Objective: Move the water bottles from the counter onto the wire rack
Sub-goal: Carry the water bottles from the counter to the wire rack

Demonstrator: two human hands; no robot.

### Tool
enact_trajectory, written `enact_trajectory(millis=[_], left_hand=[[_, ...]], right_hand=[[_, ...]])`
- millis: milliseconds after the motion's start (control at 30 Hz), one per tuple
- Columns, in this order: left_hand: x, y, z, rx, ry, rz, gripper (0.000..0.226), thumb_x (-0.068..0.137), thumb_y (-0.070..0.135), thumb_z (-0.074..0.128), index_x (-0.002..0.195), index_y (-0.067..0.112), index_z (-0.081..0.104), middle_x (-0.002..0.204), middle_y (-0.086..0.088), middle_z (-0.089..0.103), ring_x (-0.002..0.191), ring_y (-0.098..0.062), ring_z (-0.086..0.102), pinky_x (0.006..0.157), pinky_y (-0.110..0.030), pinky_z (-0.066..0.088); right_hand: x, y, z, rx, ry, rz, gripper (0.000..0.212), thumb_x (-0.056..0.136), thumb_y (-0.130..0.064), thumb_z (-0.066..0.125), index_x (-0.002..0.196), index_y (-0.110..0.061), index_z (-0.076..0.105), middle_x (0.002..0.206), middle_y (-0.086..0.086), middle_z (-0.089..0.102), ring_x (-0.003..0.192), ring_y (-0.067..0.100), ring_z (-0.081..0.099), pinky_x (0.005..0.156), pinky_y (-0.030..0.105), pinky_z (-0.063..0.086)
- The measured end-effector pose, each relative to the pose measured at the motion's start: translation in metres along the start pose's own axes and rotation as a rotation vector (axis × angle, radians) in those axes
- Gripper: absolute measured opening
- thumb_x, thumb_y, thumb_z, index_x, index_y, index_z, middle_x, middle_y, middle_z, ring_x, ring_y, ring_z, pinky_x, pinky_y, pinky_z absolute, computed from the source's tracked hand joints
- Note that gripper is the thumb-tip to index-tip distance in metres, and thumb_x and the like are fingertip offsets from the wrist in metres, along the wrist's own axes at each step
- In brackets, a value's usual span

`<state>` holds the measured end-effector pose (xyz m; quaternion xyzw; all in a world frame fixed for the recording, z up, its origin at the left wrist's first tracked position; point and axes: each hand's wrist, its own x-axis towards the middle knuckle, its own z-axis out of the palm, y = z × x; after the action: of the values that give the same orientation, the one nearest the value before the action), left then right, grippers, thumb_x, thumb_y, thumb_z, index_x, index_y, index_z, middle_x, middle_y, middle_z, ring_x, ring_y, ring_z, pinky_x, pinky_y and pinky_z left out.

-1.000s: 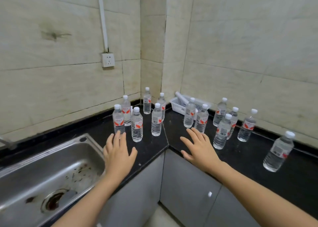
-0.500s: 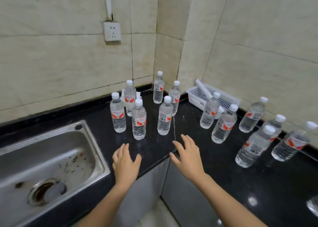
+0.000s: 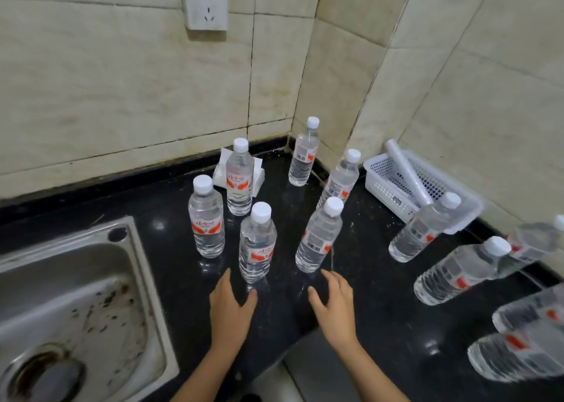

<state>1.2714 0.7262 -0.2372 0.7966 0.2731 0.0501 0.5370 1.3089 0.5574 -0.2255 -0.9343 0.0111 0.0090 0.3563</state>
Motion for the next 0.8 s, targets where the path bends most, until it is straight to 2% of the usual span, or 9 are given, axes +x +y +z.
enact_trajectory(millis=[133,300,400,467,533,600,667,733,800], left_hand=[[0.027,0.014,0.009,-0.109,0.006,0.036,0.086,0.073,0.016,0.073,0.143,0.012,0.024,0.146,-0.01,0.036,0.133,-0.026,0.036,0.111,-0.044,0.031],[0.044,0.027,0.011,-0.23,-0.034,0.047,0.097,0.069,0.008,0.077,0.144,0.015,0.017,0.128,0.009,0.038,0.114,-0.005,0.041,0.094,-0.021,0.031],[0.051,0.02,0.013,-0.245,-0.057,0.017,0.105,0.064,0.009,0.08,0.145,0.022,0.014,0.14,0.003,0.04,0.119,-0.007,0.043,0.098,-0.024,0.031],[0.052,0.017,0.015,-0.249,-0.04,-0.007,0.109,0.062,0.011,0.082,0.144,0.027,0.012,0.145,0.0,0.037,0.126,-0.012,0.04,0.103,-0.027,0.03],[0.053,0.021,0.017,-0.251,-0.017,-0.002,0.112,0.059,0.01,0.083,0.143,0.032,0.012,0.143,0.002,0.038,0.128,-0.013,0.039,0.108,-0.033,0.032],[0.056,0.027,0.021,-0.276,0.0,0.022,0.113,0.058,0.006,0.084,0.14,0.035,0.013,0.136,0.009,0.041,0.126,-0.013,0.042,0.109,-0.036,0.034],[0.061,0.033,0.026,-0.277,0.019,0.029,0.112,0.057,0.005,0.083,0.142,0.032,0.015,0.133,0.012,0.042,0.124,-0.012,0.044,0.108,-0.035,0.035],[0.064,0.035,0.032,-0.244,0.048,0.026,0.108,0.057,0.009,0.085,0.142,0.029,0.021,0.134,0.006,0.046,0.122,-0.015,0.047,0.106,-0.036,0.037],[0.066,0.034,0.035,-0.214,0.09,0.022,0.098,0.054,0.013,0.086,0.134,0.027,0.032,0.123,0.004,0.053,0.114,-0.016,0.053,0.099,-0.032,0.04]], right_hand=[[0.028,0.005,-0.004,0.145,0.026,0.092,0.055,0.082,-0.016,0.065,0.131,-0.007,0.043,0.134,0.011,0.045,0.126,0.024,0.04,0.106,0.03,0.03],[0.059,0.015,-0.008,0.322,-0.037,0.162,0.074,0.074,-0.01,0.073,0.137,-0.011,0.034,0.138,0.009,0.039,0.122,0.016,0.041,0.106,0.03,0.033],[0.08,0.016,-0.011,0.406,-0.122,0.129,0.084,0.07,-0.008,0.076,0.139,-0.012,0.028,0.145,0.008,0.036,0.132,0.02,0.037,0.111,0.035,0.03],[0.095,0.013,-0.013,0.456,-0.171,0.08,0.091,0.063,-0.012,0.078,0.139,-0.014,0.027,0.14,0.008,0.042,0.128,0.02,0.043,0.11,0.039,0.034],[0.109,0.009,-0.014,0.501,-0.221,0.048,0.098,0.053,-0.024,0.078,0.136,-0.013,0.027,0.131,0.006,0.049,0.118,0.017,0.052,0.103,0.035,0.042],[0.116,0.003,-0.012,0.541,-0.242,0.032,0.097,0.046,-0.03,0.076,0.129,-0.012,0.03,0.119,0.003,0.053,0.108,0.013,0.055,0.097,0.029,0.045],[0.118,0.0,-0.008,0.553,-0.231,0.03,0.084,0.05,-0.019,0.08,0.119,-0.016,0.032,0.109,-0.005,0.053,0.101,0.009,0.055,0.095,0.031,0.045],[0.119,-0.002,-0.004,0.526,-0.194,0.031,0.073,0.059,-0.002,0.08,0.113,-0.019,0.034,0.104,-0.007,0.053,0.099,0.014,0.055,0.098,0.038,0.045],[0.121,-0.007,0.001,0.484,-0.173,0.024,0.07,0.062,0.0,0.079,0.111,-0.023,0.034,0.101,-0.012,0.052,0.103,0.015,0.053,0.096,0.035,0.043]])
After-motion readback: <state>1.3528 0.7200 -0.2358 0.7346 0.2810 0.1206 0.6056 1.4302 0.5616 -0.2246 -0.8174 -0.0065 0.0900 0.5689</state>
